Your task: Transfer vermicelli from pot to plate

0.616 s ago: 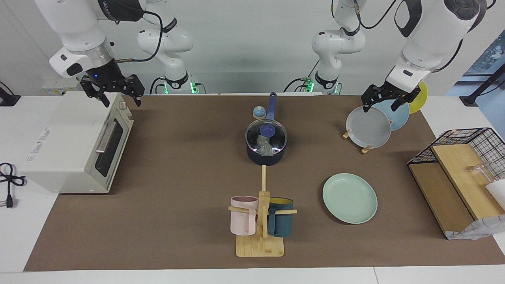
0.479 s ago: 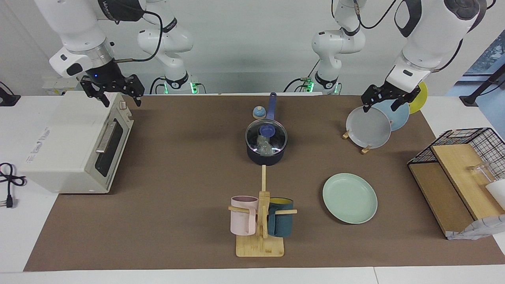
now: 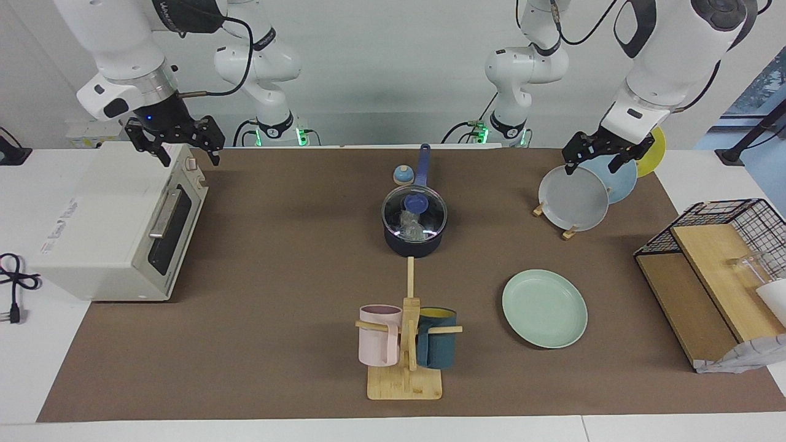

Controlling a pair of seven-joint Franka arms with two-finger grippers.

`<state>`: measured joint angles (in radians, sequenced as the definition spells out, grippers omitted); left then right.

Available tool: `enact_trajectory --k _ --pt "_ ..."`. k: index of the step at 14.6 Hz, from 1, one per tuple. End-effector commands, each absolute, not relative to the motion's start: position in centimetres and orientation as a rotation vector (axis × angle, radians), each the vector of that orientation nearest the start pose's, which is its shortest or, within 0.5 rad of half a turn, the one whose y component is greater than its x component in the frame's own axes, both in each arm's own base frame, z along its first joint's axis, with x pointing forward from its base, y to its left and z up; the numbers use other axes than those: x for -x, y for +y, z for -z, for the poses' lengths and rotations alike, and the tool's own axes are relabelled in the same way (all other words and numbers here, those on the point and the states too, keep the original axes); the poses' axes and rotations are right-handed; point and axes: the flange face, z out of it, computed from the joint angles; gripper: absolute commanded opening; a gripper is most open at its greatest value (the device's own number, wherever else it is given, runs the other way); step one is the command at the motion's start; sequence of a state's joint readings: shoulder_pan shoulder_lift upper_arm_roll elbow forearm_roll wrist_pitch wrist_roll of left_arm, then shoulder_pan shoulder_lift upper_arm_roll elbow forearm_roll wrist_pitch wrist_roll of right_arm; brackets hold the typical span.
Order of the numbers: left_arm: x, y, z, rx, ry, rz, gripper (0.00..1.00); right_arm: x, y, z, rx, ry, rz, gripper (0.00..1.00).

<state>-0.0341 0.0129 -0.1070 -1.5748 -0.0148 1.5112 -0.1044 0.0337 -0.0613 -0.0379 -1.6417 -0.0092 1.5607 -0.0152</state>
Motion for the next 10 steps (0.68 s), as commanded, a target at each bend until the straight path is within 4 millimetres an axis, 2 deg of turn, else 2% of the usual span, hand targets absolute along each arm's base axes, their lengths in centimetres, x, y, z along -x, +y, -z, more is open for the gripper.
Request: enact_trajectory --k 1,2,4,6,8,10 --pt "-54.1 -7.5 -61.3 3.132 0.058 -0.105 1.0 -52.8 1.8 -62.4 3.105 -0.078 -0.019 1.0" --pt "-54.1 -7.5 -61.4 3.132 0.058 -0.103 1.0 -53.2 4.3 -62.3 3.087 -0.09 0.015 1.0" --pt "-54.1 -7.5 -61.3 3.132 0.058 -0.105 1.0 -53.8 8.7 -60.9 3.078 0.035 -0.025 1.0" --pt "-54.1 -7.5 -61.3 3.132 0.058 -0.105 1.0 -53.7 15.6 -59.6 3.084 0.047 -0.026 1.0" --pt "-54.1 -7.5 -61.3 3.132 0.058 -0.105 1.0 -54.2 20.5 -57.5 3.06 0.156 -0.021 1.0" --pt "-54.1 -7.5 -61.4 3.132 0.058 -0.103 1.0 -54.4 27.7 -55.6 3.071 0.152 -0.01 1.0"
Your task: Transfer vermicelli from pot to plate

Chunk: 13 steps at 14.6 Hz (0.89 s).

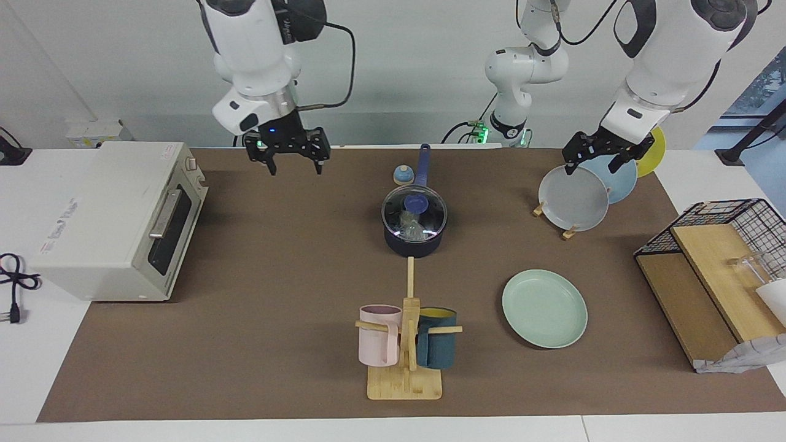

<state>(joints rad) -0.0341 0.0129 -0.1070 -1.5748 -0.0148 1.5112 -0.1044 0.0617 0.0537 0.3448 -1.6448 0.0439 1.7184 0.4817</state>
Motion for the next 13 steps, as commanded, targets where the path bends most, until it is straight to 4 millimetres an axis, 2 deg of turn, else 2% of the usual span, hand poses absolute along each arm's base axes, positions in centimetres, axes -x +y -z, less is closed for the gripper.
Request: enact_trajectory --k 1,3,5,6,7,8,9,13 --pt "-54.1 -7.5 -61.3 3.132 0.058 -0.105 1.0 -54.4 31.3 -53.7 3.132 0.159 0.011 1.0" --pt "-54.1 -7.5 -61.2 3.132 0.058 -0.108 1.0 -52.9 37.5 -51.1 3.16 0.211 0.04 1.0" --pt "-54.1 -7.5 -61.4 3.132 0.058 -0.103 1.0 -52.0 40.6 -50.2 3.102 0.285 0.087 1.0" --pt "-54.1 -7.5 -61.3 3.132 0.058 -0.105 1.0 -51.0 42.6 -49.4 3.092 0.267 0.092 1.0" --pt "-54.1 -7.5 -61.3 3.132 0.058 -0.105 1.0 -50.4 43.7 -48.3 3.09 0.259 0.1 1.0" --pt "-54.1 -7.5 -61.3 3.132 0.058 -0.105 1.0 -49.9 44.3 -46.8 3.102 0.241 0.091 1.0" --pt "-54.1 -7.5 -61.3 3.132 0.055 -0.105 1.0 -49.6 44.0 -45.3 3.111 0.233 0.091 1.0" --pt "-54.1 -7.5 -61.3 3.132 0.055 -0.108 1.0 -48.9 44.0 -42.9 3.091 0.218 0.109 1.0"
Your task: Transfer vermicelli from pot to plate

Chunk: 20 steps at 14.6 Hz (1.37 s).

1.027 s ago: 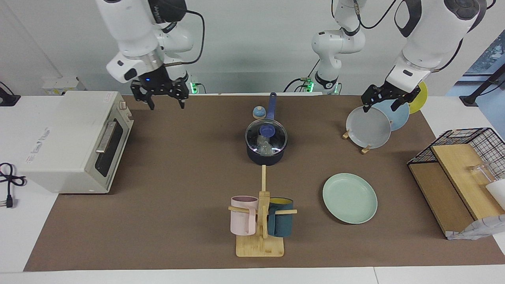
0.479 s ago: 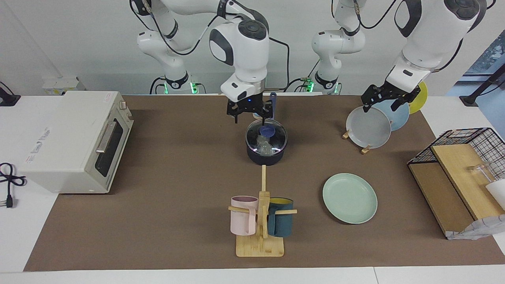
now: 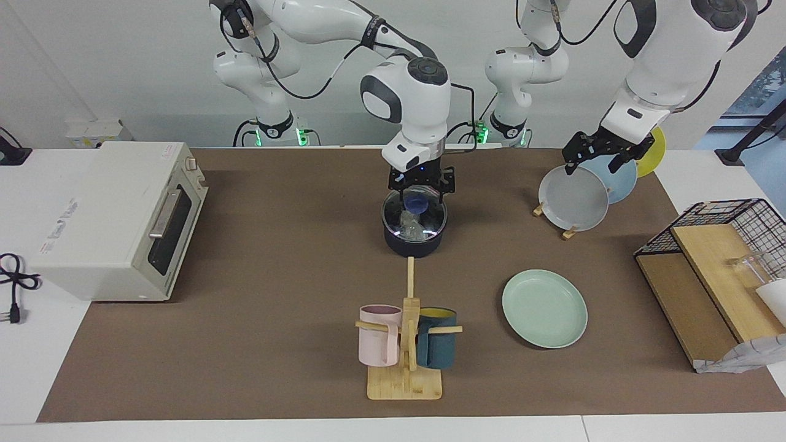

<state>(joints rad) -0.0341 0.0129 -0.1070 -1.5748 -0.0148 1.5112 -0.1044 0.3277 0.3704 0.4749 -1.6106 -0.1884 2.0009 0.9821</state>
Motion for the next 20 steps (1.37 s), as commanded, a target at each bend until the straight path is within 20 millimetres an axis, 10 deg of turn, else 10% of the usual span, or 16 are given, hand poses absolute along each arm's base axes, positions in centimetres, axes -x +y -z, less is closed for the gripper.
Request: enact_trajectory --k 1,20 --pt "-54.1 -7.5 -61.3 3.132 0.055 -0.108 1.0 -48.6 43.9 -42.1 3.095 0.212 0.104 1.0" --pt "-54.2 -7.2 -61.3 3.129 0.036 -0.097 1.0 -47.4 43.7 -40.9 3.12 0.143 0.091 0.59"
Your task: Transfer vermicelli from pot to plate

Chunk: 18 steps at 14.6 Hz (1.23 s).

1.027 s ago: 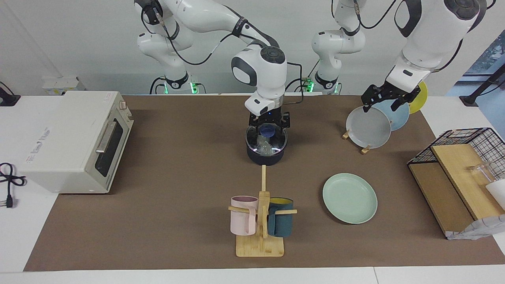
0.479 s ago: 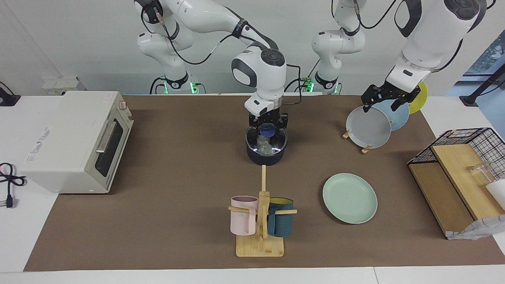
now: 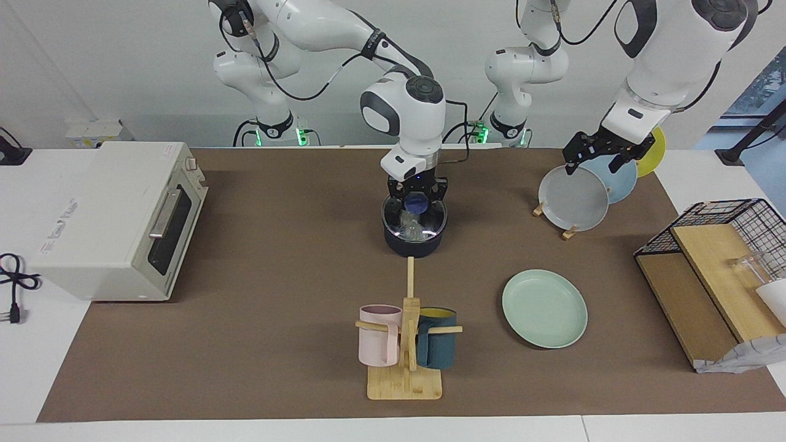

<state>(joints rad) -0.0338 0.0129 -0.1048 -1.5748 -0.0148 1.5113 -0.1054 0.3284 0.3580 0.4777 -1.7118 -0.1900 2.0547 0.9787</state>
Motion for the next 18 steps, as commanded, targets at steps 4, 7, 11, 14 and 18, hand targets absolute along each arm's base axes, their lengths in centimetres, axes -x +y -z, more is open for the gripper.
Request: enact_trajectory --k 4,7,11,14,18 --pt "-54.3 -7.1 -61.4 3.129 0.036 -0.09 1.0 -49.3 42.6 -43.5 3.127 0.106 0.098 0.58" --pt "-54.4 -7.4 -61.4 3.131 0.046 -0.073 1.0 -51.4 40.3 -45.5 3.147 0.057 0.086 0.58" --pt "-54.2 -9.4 -61.0 3.135 0.098 -0.072 1.0 -55.1 33.6 -45.4 3.177 -0.103 0.078 0.58" --pt "-52.8 -16.8 -58.4 3.139 0.167 -0.068 1.0 -58.3 26.2 -44.5 3.222 -0.239 0.047 0.58" --pt "-49.4 -28.1 -50.6 3.206 0.171 -0.064 1.0 -59.9 16.9 -42.7 3.249 -0.393 -0.065 0.58"
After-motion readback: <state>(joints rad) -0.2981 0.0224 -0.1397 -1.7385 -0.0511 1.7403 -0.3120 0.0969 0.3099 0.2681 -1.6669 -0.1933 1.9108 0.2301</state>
